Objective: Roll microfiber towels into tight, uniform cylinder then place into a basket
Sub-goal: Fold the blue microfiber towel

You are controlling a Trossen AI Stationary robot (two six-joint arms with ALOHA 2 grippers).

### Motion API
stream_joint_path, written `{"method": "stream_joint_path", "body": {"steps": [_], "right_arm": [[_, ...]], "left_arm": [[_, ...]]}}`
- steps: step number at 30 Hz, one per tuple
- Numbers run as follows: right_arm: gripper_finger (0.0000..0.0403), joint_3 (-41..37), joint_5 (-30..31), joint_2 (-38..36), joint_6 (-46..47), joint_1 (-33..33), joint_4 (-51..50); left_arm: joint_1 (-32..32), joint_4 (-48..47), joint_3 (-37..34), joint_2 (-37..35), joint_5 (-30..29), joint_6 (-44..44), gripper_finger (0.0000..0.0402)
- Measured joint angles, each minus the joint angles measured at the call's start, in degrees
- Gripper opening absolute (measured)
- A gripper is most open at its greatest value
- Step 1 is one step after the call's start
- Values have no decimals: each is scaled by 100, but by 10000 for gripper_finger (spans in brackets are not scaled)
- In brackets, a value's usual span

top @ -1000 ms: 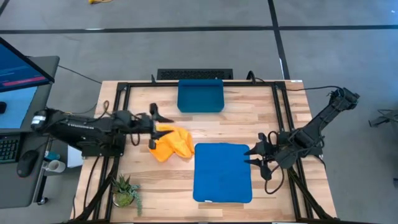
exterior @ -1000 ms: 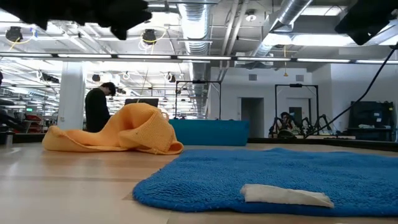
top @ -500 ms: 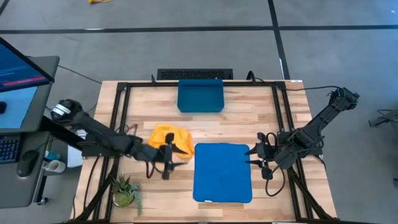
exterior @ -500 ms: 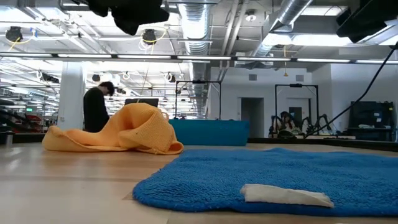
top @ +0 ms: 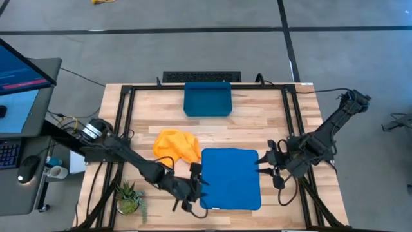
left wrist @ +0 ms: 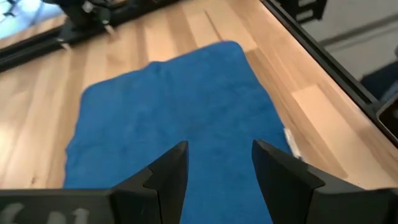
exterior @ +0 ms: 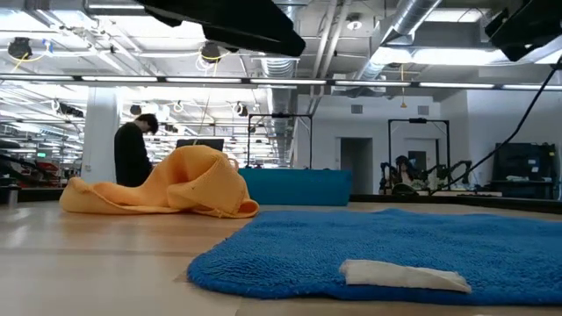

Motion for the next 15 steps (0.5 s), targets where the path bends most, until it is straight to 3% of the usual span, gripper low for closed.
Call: {"method": "stream_joint_path", "body": {"steps": [8,15], "right_arm": [[159,0,20,1055,69,378,997],[156,-9,-2,2119,169,664,1584]], "left_arm": [[-130,-87,79,202,138,-230,171],[-177,288,66,634,677,-422,171]]}}
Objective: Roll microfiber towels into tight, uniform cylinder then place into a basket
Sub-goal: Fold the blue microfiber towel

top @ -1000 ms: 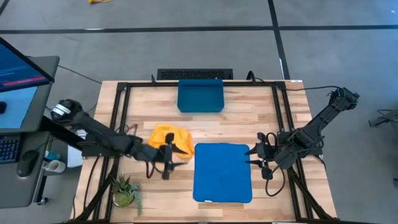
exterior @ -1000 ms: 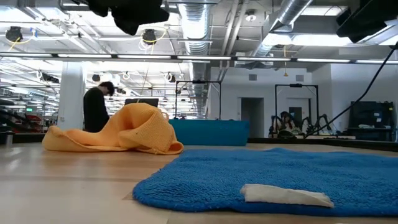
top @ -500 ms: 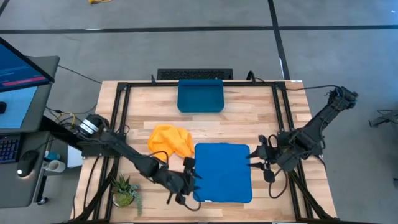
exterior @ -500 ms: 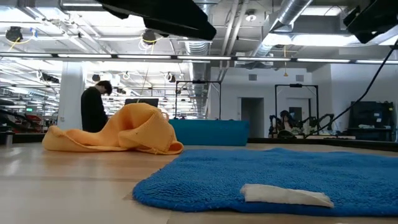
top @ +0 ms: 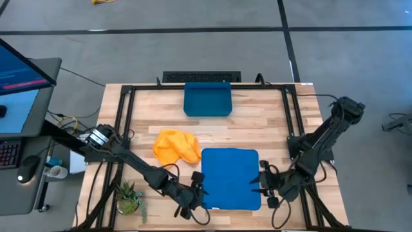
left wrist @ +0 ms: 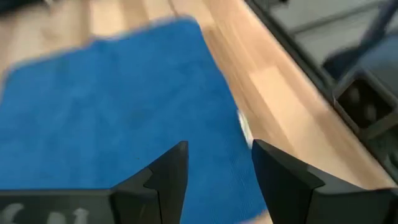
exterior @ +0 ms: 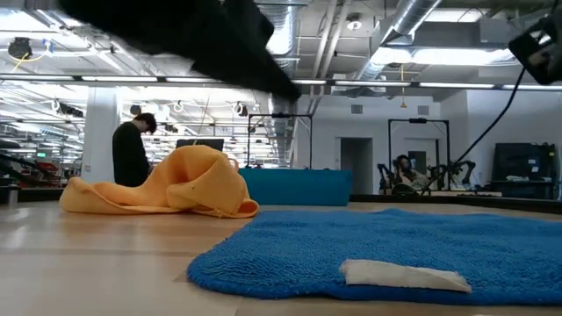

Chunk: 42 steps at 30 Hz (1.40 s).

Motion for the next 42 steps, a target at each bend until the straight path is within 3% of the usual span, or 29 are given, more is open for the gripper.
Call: {"method": "stream_joint_path", "body": {"steps": [12,20,27,38,42], "right_arm": [[155,11,2,283,52,-224,168],[157,11,-12,278,49,-492,131],[154,11,-101,278,47,-593,109],[152,11,-492,285,50,-578,148],[149,11,-581,289,224,-477,146]], "left_arm": [[-12,87,4,213,108,-210,171],[-5,621,4,896,569,-582,171],[106,689,24,1025,1024,-878,171],[290,165,43,996,789,-905,169],[299,130,37,998,702,-929,140]]}}
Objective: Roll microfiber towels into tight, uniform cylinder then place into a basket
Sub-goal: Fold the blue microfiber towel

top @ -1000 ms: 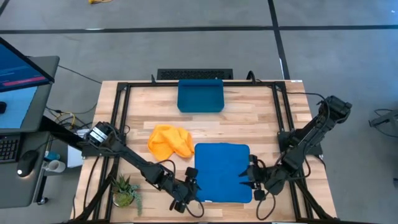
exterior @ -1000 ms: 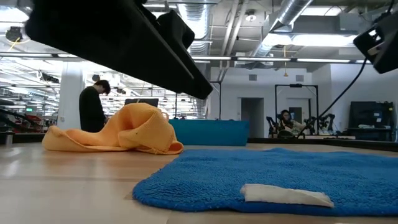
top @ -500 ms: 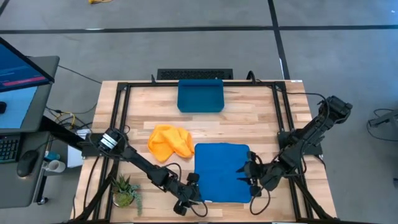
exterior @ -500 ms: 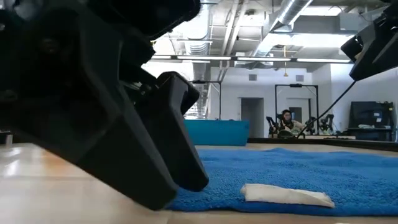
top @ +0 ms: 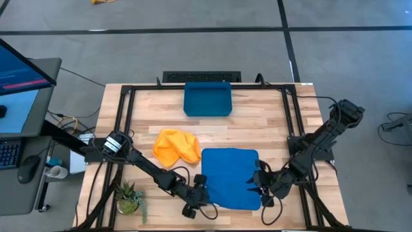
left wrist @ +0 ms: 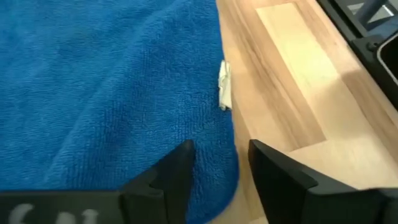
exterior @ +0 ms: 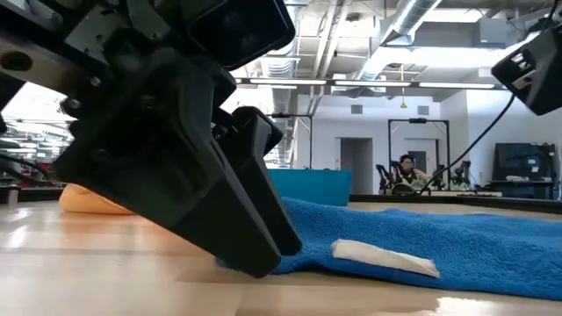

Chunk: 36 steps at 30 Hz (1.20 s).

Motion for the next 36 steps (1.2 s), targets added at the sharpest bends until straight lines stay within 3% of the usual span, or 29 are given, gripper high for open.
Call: {"method": "stream_joint_path", "body": {"steps": [4,9,21,28,36], "right_arm": [[149,0,-33,0,256,91,0],[153,0,-489,0,332,164,38],[168,0,-575,2,326,294,361],[189,0,-574,2,453,558,342],[180,2,-527,144,783,640,421]], "left_arm": [[2,11,-7,4,-109,117,82],[-3,23,-11,9,-175,139,10],[-119,44,-27,-33,-647,-3,4],[-119,37,-31,-50,-655,-80,2],[-106,52,-31,-57,-598,-216,3]]}}
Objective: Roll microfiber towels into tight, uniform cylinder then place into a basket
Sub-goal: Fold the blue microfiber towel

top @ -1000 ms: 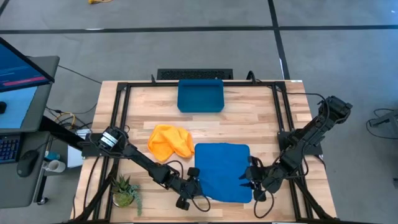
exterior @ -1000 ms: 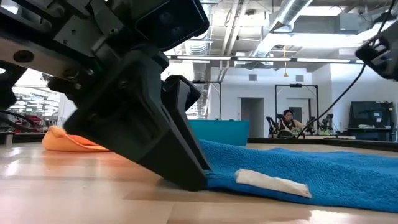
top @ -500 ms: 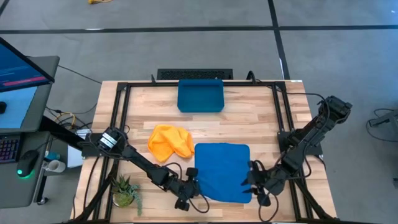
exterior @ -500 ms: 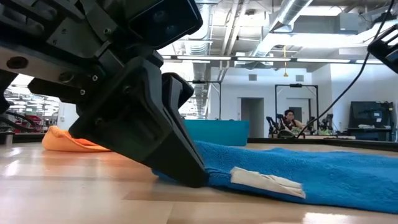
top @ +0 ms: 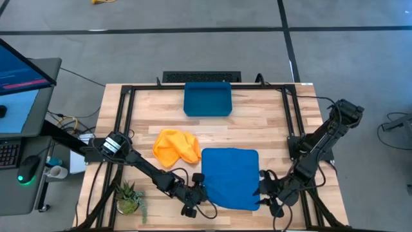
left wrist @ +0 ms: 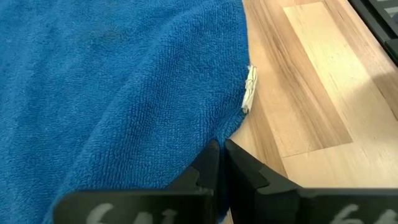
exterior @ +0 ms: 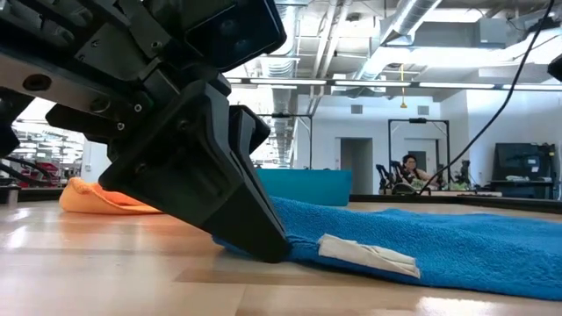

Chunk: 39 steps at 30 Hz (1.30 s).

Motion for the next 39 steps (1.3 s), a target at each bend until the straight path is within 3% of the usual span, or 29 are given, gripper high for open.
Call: {"method": "stream_joint_path", "body": {"steps": [7,14,19,32,39], "right_arm": [[170,0,-165,909,306,-79,34],[171,0,-385,1093,443,-35,273],[173,0,-334,1149,443,169,348],[160,55,-33,2248,622,289,1350],[154,59,71,2293,961,254,1287]], "left_arm": [[1,9,0,-2,9,-91,3],[13,26,0,-4,24,-109,3],[31,31,2,-4,39,-111,3],[89,29,4,-7,44,-104,3],[108,14,4,-11,89,-89,3]]}}
